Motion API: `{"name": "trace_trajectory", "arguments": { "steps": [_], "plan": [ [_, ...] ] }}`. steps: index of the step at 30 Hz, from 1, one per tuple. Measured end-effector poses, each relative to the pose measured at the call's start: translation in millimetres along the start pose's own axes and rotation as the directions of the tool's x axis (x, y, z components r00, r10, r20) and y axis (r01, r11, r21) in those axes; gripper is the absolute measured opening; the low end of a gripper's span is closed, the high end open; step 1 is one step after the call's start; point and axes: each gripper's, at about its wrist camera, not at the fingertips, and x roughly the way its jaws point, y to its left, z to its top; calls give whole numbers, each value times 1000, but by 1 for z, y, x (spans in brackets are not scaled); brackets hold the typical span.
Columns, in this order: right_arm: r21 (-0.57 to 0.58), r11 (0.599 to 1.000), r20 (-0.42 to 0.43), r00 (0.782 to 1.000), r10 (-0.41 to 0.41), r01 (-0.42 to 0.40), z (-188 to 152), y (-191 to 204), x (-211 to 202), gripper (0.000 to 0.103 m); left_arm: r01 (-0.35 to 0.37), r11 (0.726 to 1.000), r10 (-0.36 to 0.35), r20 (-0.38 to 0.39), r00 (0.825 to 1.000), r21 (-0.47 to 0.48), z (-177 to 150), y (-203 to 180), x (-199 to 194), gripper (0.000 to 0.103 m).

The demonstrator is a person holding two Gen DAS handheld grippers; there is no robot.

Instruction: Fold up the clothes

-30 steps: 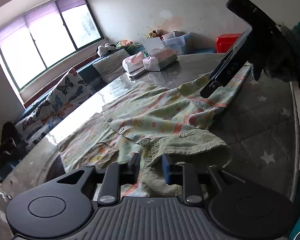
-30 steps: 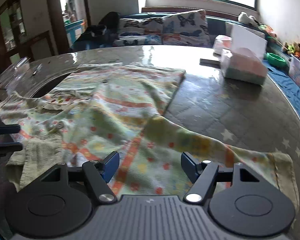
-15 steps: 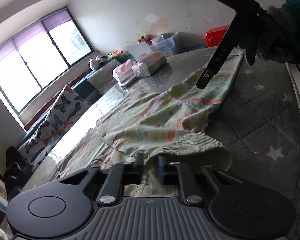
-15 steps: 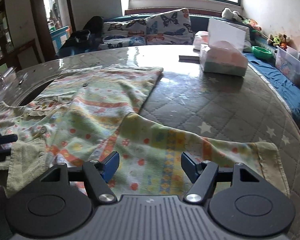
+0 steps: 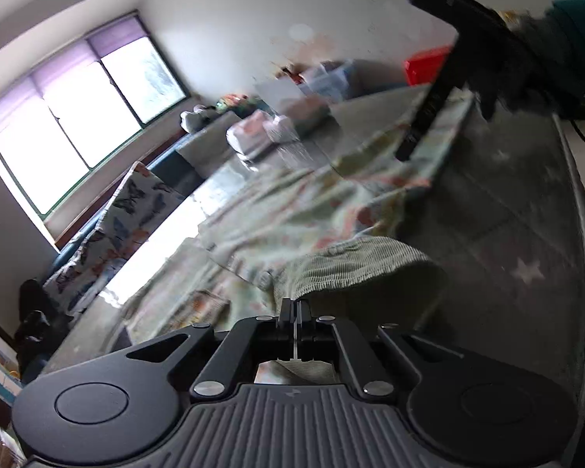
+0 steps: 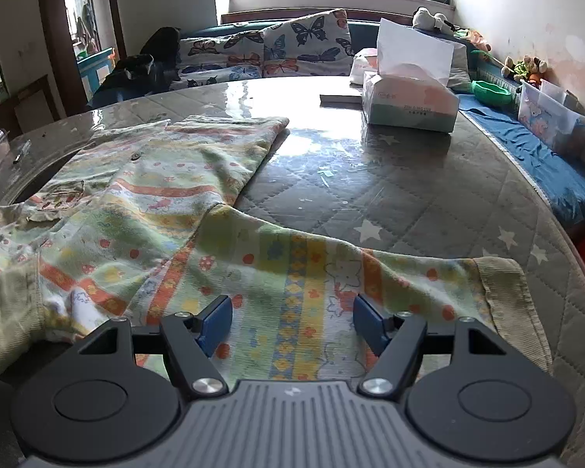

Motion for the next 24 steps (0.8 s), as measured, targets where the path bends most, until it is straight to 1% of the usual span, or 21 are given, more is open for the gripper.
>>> {"name": "trace_trajectory", "arguments": {
  "steps": [2,4,7,9,10,12,14,16,20,22,24],
  "plan": [
    [-1,1000,0,1000,-1,1,0,-1,0,71,11,1000,-11,-7,1000,13,1,2,1,1],
    [4,1000,0,1000,-1,1,0,-2,-1,71,1,1000,-1,3,1000,-3,5,10,-3,1],
    [15,1000,2,1000,-11,11,0,-6,-3,71,-18,996,20,28,999,-85,15,35,-12,3],
    [31,999,7,1000,-20,20,-1,-11,-3,71,-38,986,44,36,998,-161,24,53,-13,3],
    [39,999,9,1000,-24,24,-1,-13,-4,71,-35,978,44,40,998,-207,30,61,-11,3],
    [55,998,13,999,-35,34,-1,-19,-4,70,-10,958,25,48,999,-288,40,70,-2,4],
    [70,997,16,999,-47,45,-2,-24,-6,70,16,948,1,54,999,-319,49,68,11,4],
    [85,995,19,998,-58,57,-3,-30,-7,70,60,942,-45,52,998,-329,53,60,26,6],
    [114,990,29,995,-90,87,-3,-47,-9,69,125,929,-135,-5,991,-348,51,42,55,6],
    [129,986,34,994,-107,102,-3,-56,-10,69,141,928,-162,-32,986,-346,47,34,63,6],
    [140,983,36,992,-125,119,-3,-63,-10,66,140,931,-169,-57,984,-336,42,28,67,6]
  ]
}}
